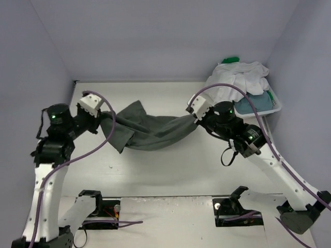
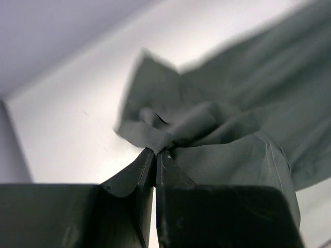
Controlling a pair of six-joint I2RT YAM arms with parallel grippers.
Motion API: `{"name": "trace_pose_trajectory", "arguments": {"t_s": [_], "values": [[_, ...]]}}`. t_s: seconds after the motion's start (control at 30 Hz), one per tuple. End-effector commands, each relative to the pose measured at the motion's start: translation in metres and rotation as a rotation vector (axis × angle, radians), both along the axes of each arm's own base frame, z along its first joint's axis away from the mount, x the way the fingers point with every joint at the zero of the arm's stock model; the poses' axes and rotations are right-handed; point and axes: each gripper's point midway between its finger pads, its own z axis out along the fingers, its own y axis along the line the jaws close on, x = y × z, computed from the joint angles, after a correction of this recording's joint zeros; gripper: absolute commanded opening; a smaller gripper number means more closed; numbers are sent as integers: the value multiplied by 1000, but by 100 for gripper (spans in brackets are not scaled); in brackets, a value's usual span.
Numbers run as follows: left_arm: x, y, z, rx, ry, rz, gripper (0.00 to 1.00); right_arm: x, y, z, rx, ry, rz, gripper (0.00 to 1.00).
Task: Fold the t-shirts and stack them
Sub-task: Flatten out the crumpled T-shirt at the center of the board.
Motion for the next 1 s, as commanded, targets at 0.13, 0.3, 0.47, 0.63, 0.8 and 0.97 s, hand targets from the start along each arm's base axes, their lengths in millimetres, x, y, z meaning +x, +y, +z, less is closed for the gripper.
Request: {"name": "trace_pose_trajectory", "arguments": {"t_s": [0.13, 0.3, 0.47, 0.63, 0.8, 0.97], "values": [[-50, 5, 150, -12, -410, 9, 0, -1, -16, 37, -5, -129, -12, 0], [-78, 28, 207, -11, -584, 142, 0, 0, -22, 65, -13, -212, -23, 0], [-102, 34, 247, -36, -692, 176, 0, -7, -15, 96, 24, -259, 21, 0], [-117, 32, 271, -84, -732, 169, 0, -12, -19, 128, 45, -319, 26, 0], [-119, 31, 268, -82, -722, 165, 0, -21, -20, 155, 98, -358, 43, 0], [-100, 31, 247, -67, -657, 170, 0, -25, -14, 143, 94, -323, 84, 0]]}}
